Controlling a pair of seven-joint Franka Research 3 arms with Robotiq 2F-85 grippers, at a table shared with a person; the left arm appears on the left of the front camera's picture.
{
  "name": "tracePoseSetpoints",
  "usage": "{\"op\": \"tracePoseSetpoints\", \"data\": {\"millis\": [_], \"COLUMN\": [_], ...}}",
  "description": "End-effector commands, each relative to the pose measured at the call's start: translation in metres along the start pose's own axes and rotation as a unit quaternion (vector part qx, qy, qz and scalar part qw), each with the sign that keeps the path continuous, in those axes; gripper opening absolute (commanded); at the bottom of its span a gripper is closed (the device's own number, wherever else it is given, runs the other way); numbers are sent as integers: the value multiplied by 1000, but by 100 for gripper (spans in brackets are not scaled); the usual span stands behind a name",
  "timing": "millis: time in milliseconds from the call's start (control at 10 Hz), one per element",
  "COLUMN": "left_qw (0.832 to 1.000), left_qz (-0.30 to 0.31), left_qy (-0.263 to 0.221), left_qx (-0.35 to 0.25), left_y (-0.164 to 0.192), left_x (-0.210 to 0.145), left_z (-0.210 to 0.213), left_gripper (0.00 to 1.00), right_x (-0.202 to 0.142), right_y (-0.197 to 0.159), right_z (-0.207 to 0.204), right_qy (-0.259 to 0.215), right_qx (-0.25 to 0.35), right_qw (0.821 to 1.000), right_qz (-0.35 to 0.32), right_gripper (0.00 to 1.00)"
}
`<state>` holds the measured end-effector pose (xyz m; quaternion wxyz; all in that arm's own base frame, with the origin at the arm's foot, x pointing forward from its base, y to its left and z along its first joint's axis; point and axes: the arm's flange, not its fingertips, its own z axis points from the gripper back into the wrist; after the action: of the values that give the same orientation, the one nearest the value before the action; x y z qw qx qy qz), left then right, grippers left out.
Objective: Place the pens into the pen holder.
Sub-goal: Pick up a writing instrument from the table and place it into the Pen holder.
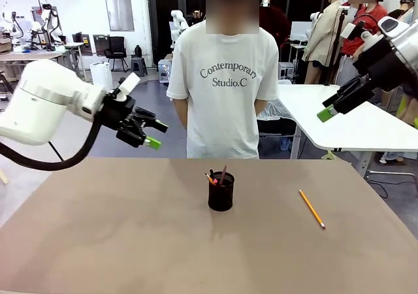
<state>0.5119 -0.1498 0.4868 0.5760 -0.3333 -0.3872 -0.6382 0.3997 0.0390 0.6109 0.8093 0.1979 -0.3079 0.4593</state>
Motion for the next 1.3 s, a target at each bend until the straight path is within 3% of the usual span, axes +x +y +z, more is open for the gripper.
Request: {"op": "tracePoseSetpoints", "data": {"millis": [0, 300, 500, 600, 1200], "left_qw": [994, 981, 977, 982, 982], "left_qz": [57, 66, 33, 52, 52], "left_qy": [61, 103, 91, 89, 89], "left_qx": [70, 153, 191, 159, 159], "left_y": [-17, -23, -25, -18, -18], "left_x": [-14, -28, -26, -34, -34], "left_z": [30, 69, 72, 77, 77], "left_gripper": [100, 100, 100, 100, 100], "right_x": [1, 1, 1, 1, 1], "right_y": [0, 0, 0, 0, 0], "right_z": [1, 1, 1, 1, 1], "right_qy": [-10, -10, -10, -10, -10], "right_qx": [6, 6, 6, 6, 6], "right_qw": [1000, 1000, 1000, 1000, 1000], "right_qz": [5, 5, 5, 5, 5], "right_gripper": [100, 100, 100, 100, 100]}}
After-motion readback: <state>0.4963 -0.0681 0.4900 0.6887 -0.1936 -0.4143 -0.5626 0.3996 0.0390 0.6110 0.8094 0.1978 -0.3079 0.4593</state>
